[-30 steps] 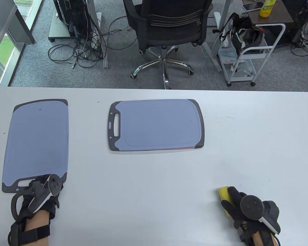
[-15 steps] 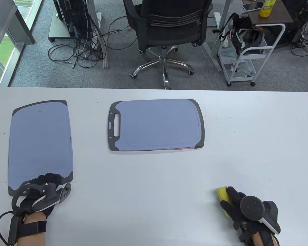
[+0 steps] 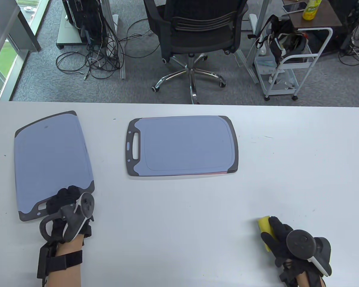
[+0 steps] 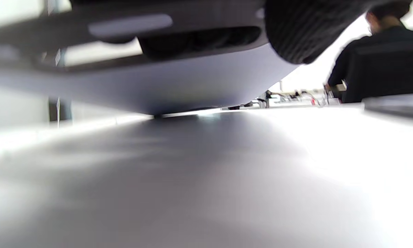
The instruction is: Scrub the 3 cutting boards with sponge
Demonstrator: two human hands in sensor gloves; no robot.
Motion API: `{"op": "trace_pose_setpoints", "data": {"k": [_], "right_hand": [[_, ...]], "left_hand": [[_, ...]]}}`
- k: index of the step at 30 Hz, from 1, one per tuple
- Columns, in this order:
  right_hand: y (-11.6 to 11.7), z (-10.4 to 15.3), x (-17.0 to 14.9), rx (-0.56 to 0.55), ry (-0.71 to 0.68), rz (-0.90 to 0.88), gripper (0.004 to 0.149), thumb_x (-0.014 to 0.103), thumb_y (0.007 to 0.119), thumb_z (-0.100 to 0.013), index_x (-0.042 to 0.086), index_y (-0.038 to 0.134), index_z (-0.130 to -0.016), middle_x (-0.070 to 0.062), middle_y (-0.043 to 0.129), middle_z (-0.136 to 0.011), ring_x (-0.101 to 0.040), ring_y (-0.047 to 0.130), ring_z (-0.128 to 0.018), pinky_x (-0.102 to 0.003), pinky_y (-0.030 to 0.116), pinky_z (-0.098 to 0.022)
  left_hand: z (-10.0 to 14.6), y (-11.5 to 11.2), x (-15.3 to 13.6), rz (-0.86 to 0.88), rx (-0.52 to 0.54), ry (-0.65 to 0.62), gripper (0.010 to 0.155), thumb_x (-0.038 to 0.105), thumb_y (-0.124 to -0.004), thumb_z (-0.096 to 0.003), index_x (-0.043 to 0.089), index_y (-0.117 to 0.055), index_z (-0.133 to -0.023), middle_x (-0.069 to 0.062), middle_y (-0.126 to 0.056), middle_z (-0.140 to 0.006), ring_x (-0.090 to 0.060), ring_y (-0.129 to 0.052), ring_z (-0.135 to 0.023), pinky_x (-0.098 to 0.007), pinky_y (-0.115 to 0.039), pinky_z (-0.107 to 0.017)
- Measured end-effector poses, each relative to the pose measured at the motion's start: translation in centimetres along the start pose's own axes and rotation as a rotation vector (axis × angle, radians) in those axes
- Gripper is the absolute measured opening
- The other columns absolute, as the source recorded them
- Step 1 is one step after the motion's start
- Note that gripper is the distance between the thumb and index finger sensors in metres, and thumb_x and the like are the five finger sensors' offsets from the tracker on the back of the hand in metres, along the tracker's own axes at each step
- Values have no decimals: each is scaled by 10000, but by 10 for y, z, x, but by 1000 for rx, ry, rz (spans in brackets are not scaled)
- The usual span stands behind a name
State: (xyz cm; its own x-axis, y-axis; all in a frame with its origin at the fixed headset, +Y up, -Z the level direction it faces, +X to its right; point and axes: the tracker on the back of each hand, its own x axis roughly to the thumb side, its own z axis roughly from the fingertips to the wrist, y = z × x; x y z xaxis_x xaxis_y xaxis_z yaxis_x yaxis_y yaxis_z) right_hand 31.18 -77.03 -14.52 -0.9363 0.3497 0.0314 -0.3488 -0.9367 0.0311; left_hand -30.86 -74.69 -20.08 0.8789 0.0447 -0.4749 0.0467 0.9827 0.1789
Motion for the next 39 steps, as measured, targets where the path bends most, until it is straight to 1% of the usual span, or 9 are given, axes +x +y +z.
{"op": "trace_pose_setpoints", "data": {"k": [6, 9, 11, 18, 20, 22, 26, 33, 39], "right_hand": [[0, 0, 1, -6, 3, -2, 714, 567, 715, -443, 114, 669, -992, -95, 858, -747, -217, 933, -504, -462, 796, -467], [0, 1, 0, -9, 4, -9, 714, 567, 716, -443, 112, 670, -992, -95, 859, -746, -218, 934, -502, -461, 796, -466], [1, 1, -1, -3, 13, -7, 714, 567, 716, -444, 112, 670, -992, -95, 859, -746, -218, 933, -502, -461, 796, -466], [3, -2, -3, 7, 28, -5, 713, 566, 716, -445, 111, 671, -991, -97, 859, -746, -219, 933, -503, -462, 795, -466], [3, -1, -2, 8, 28, -12, 714, 566, 716, -444, 110, 670, -992, -97, 858, -746, -219, 933, -502, -462, 795, -466], [1, 0, 0, 1, 14, -10, 713, 566, 716, -445, 110, 671, -991, -96, 859, -746, -219, 933, -503, -462, 796, -465], [-1, 1, 2, -15, -2, -29, 713, 567, 716, -445, 109, 673, -990, -97, 860, -744, -218, 934, -501, -461, 797, -464], [-3, 2, 0, -16, -1, -38, 714, 567, 716, -445, 109, 671, -991, -96, 860, -745, -217, 933, -502, -461, 796, -465], [-8, 5, -1, -40, -2, -60, 714, 567, 716, -444, 109, 672, -991, -97, 861, -743, -218, 934, -499, -461, 797, -464]], "left_hand": [[22, 7, -11, 497, 168, 79, 573, 544, -670, -534, 200, -512, -963, -87, -601, -924, -347, -675, -820, -652, -519, -677], [27, 10, -19, 832, 199, 123, 537, 461, -717, -547, 191, -487, -951, -103, -562, -912, -334, -670, -796, -649, -516, -663], [29, 18, -25, 847, 261, 119, 508, 419, -719, -547, 198, -499, -949, -89, -591, -902, -301, -708, -773, -621, -564, -648], [28, 26, -63, 1207, 356, 140, 502, 477, -636, -529, 224, -537, -951, -16, -691, -880, -121, -866, -691, -447, -807, -641], [28, 31, -70, 1212, 393, 119, 499, 500, -621, -526, 229, -579, -942, -5, -742, -842, -76, -911, -610, -378, -875, -585], [29, 37, -76, 1215, 425, 134, 491, 521, -614, -524, 234, -625, -922, 10, -800, -784, -31, -948, -484, -273, -960, -403], [27, 36, -79, 1339, 345, 114, 485, 546, -613, -530, 238, -691, -897, 40, -886, -708, -3, -982, -351, -243, -995, -259], [22, 32, -67, 1540, 122, -33, 499, 557, -614, -550, 215, -714, -900, 30, -927, -670, -9, -984, -303, -250, -997, -214], [9, 14, -44, 1617, -273, -203, 506, 557, -616, -568, 200, -710, -915, 7, -920, -689, -18, -988, -314, -259, -997, -223]]}}
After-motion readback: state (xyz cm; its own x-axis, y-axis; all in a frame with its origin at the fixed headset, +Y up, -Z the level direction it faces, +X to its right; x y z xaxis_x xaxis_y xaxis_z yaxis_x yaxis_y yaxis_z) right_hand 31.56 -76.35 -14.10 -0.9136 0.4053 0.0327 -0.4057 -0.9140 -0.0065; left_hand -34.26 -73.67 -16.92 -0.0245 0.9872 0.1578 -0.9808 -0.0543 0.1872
